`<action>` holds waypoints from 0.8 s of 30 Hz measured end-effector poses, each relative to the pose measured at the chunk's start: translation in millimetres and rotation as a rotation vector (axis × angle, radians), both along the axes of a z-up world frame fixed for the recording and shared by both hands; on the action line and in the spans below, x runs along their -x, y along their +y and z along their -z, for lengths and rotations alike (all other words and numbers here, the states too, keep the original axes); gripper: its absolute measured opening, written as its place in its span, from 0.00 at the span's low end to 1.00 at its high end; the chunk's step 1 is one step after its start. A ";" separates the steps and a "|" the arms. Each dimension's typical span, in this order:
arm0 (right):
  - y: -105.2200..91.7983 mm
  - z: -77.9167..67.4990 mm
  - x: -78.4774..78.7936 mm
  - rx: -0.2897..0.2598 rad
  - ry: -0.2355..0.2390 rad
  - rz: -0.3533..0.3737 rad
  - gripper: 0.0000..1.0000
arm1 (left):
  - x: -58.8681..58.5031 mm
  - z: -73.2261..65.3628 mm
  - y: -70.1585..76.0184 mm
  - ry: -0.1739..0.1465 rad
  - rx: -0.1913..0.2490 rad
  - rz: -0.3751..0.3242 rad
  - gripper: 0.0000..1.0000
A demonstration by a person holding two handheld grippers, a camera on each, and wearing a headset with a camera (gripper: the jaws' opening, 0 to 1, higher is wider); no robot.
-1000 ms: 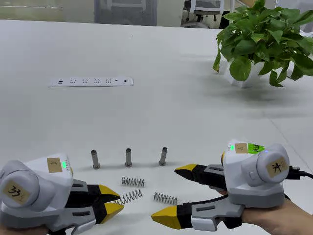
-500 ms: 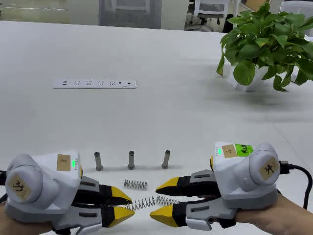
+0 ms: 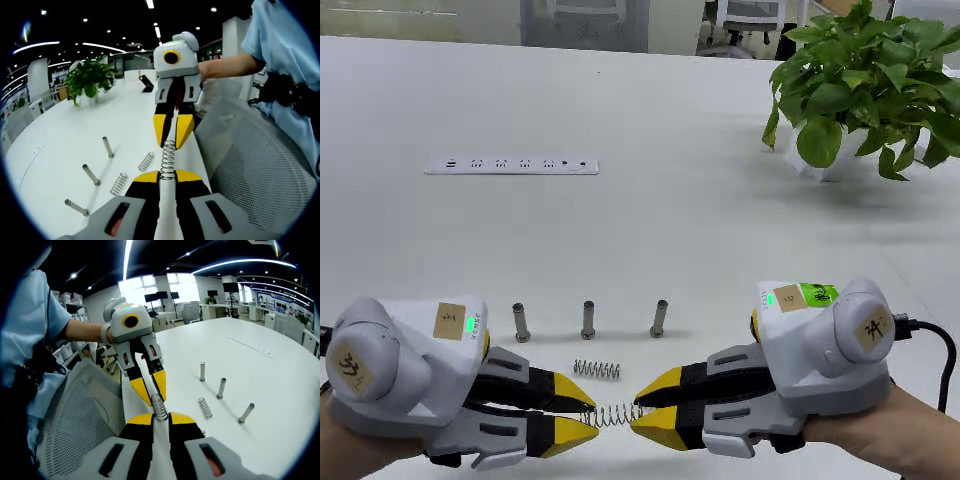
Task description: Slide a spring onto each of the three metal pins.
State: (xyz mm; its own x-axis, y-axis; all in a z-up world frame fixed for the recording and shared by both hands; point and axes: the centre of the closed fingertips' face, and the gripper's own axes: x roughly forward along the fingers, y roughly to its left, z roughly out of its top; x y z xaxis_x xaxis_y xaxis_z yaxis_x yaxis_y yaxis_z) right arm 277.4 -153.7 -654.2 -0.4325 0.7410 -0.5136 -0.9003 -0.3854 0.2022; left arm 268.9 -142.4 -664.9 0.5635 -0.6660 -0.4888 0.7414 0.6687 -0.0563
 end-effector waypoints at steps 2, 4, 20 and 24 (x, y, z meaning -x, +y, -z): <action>-0.1 -0.8 0.2 0.001 -0.003 -0.002 0.12 | 0.1 -0.1 -1.4 0.005 0.004 -0.005 0.10; -0.3 -1.9 0.4 0.004 -0.012 -0.006 0.12 | -0.2 -0.6 -1.9 0.008 0.008 -0.011 0.10; 7.3 -15.9 6.8 0.010 -0.112 -0.067 0.12 | -3.4 5.4 -8.7 0.051 0.009 -0.036 0.10; 10.6 -18.0 8.9 0.006 -0.128 -0.077 0.12 | -4.2 7.6 -9.1 0.058 0.010 -0.038 0.09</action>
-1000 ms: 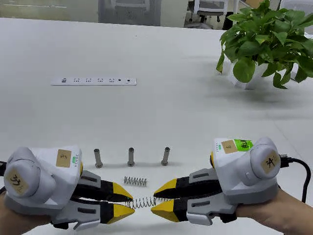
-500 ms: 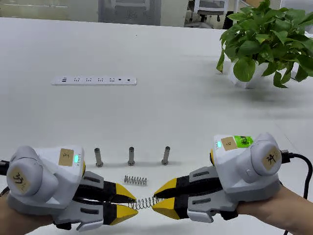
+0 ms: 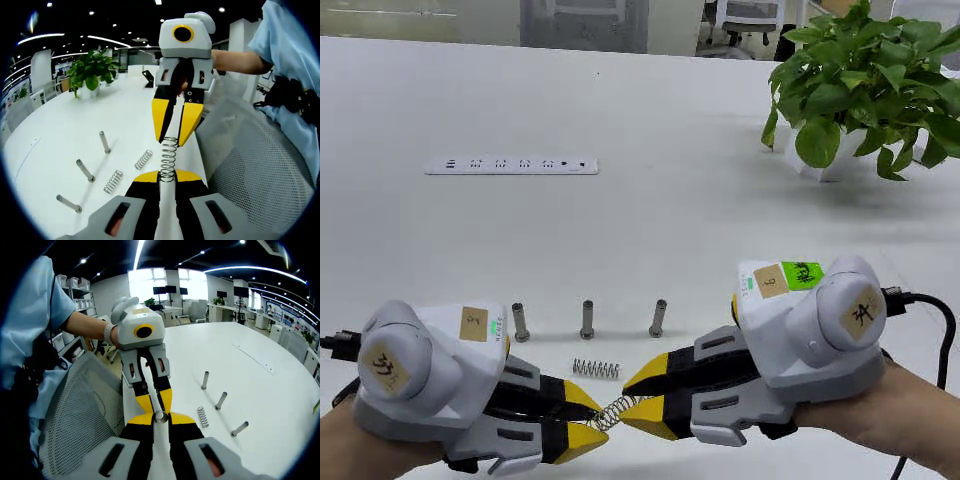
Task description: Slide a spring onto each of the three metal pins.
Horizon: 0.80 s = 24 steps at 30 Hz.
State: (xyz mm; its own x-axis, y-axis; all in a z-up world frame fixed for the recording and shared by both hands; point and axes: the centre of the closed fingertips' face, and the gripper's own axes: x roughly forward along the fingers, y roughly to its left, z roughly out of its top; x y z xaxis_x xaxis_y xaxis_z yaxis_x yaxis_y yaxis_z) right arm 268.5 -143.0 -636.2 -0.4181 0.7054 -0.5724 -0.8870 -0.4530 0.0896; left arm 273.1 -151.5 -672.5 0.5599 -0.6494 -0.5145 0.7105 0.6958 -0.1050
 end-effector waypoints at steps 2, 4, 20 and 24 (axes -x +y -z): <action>1.2 -1.1 0.8 -0.003 -0.003 -0.003 0.12 | -0.2 0.6 -0.3 0.003 0.002 -0.001 0.09; 2.3 -1.8 2.0 -0.003 -0.009 -0.006 0.12 | -0.5 1.1 -0.6 0.005 0.005 -0.003 0.09; 1.6 -2.2 5.4 0.004 -0.033 -0.028 0.12 | 0.9 2.8 -2.4 0.006 0.020 -0.020 0.09; 1.8 -1.7 3.9 0.012 -0.061 -0.040 0.16 | 0.9 1.7 -4.2 0.007 0.022 -0.016 0.09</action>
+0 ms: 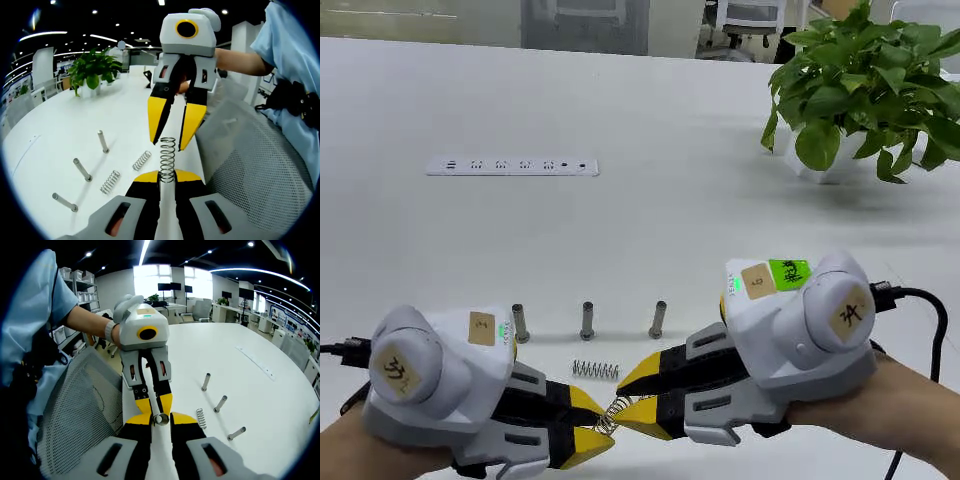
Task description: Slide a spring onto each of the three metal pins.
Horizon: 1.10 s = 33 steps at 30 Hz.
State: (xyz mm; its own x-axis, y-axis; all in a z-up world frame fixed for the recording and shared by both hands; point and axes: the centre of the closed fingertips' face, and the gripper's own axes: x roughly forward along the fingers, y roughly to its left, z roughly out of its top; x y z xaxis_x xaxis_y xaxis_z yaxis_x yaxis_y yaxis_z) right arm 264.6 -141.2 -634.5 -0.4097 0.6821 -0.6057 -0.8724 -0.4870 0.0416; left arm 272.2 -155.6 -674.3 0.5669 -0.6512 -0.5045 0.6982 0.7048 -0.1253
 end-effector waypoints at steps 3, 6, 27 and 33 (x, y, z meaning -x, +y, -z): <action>-2.9 0.9 0.2 0.044 -0.025 -0.050 0.22 | -0.3 0.2 0.0 0.001 -0.011 0.011 0.09; -3.6 2.3 -0.7 0.076 -0.079 -0.119 0.21 | -2.0 -1.3 -0.9 -0.003 -0.014 0.021 0.09; -8.9 26.1 2.4 0.211 -0.147 -0.272 0.14 | -4.8 -2.1 -12.7 -0.006 -0.019 0.059 0.09; -11.2 29.0 2.4 0.222 -0.149 -0.276 0.13 | -5.0 -0.2 -15.0 -0.003 -0.017 0.065 0.09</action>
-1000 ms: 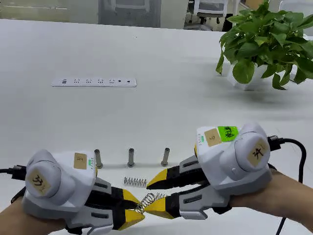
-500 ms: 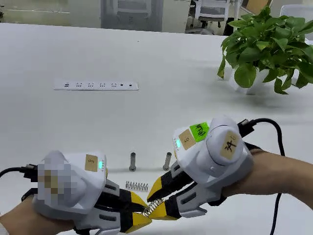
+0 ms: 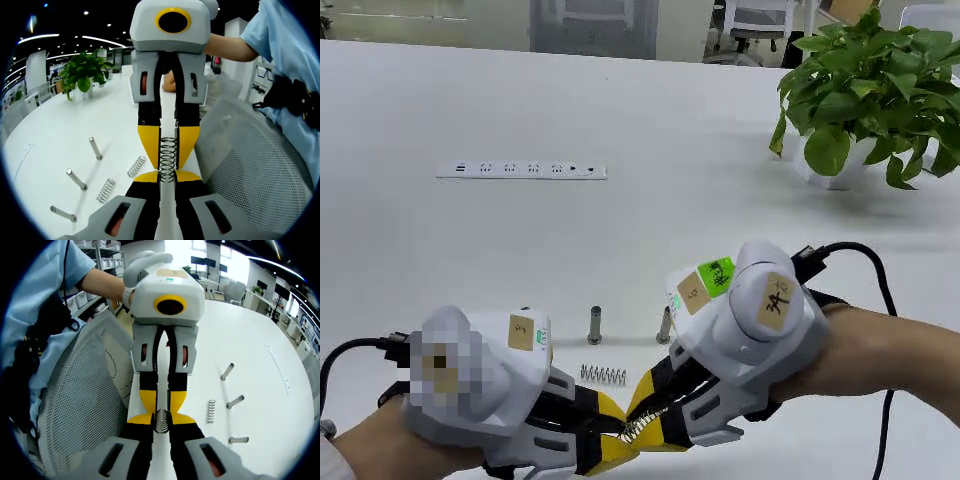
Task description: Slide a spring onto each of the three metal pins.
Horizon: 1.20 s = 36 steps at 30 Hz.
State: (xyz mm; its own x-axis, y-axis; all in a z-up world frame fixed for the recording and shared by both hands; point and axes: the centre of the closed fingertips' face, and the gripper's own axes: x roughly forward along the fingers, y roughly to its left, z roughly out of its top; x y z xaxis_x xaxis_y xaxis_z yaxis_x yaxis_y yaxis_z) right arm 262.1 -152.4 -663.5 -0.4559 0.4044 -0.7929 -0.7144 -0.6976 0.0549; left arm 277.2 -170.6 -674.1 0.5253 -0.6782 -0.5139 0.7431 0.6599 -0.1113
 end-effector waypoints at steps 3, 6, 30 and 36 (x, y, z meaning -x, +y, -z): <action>-1.2 0.5 0.2 0.005 -0.003 -0.003 0.12 | -0.5 0.9 -1.1 0.001 -0.003 0.001 0.09; -1.7 1.2 -1.2 0.012 -0.003 0.003 0.12 | -1.6 1.3 -1.3 -0.003 -0.005 -0.002 0.09; 9.6 1.6 -8.9 0.027 -0.047 -0.025 0.12 | 2.3 7.4 43.8 -0.004 0.032 -0.276 0.31; 12.3 4.5 -14.6 0.039 -0.058 -0.029 0.12 | 11.4 12.5 70.1 0.007 0.039 -0.410 0.46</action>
State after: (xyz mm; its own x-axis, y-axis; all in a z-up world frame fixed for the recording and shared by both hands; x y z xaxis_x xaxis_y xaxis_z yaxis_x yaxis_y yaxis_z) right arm 276.8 -140.0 -668.0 -0.4199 0.3602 -0.8330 -0.6968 -0.7160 0.0416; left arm 265.7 -100.6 -686.6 0.7523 -0.4326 -0.4968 0.4187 0.8962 -0.1465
